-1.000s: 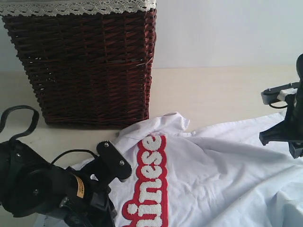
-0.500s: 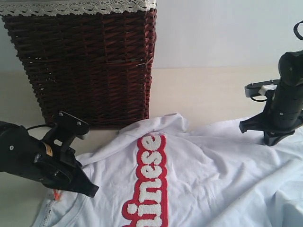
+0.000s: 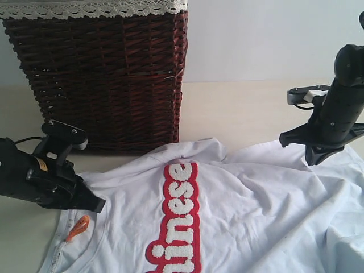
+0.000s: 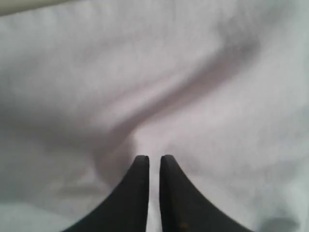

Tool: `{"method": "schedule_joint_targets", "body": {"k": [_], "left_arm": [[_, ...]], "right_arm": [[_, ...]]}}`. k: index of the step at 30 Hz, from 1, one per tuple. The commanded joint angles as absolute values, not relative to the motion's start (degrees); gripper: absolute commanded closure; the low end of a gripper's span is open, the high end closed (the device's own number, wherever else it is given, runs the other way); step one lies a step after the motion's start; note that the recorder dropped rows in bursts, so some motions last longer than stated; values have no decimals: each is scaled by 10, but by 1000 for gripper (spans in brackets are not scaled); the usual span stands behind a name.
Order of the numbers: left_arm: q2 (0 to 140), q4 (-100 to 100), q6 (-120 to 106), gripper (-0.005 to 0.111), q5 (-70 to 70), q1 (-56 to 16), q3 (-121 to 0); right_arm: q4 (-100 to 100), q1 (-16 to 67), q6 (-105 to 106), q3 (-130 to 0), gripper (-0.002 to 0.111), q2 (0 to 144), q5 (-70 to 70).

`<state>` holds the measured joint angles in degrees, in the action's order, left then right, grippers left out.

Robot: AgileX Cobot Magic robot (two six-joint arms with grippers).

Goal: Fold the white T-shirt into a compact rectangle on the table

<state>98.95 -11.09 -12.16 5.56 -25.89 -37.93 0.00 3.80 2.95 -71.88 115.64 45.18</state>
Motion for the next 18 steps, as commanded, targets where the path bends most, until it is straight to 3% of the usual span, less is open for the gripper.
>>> {"method": "schedule_joint_targets", "body": {"k": [1, 11, 18], "left_arm": [[985, -111, -122, 107, 58, -252, -382], [975, -136, -128, 107, 14, -167, -382], [916, -140, -133, 107, 77, -217, -381]], "right_arm": [[-9, 37, 31, -724, 98, 1115, 485], [62, 40, 79, -684, 98, 971, 506], [88, 40, 90, -643, 98, 903, 493]]}}
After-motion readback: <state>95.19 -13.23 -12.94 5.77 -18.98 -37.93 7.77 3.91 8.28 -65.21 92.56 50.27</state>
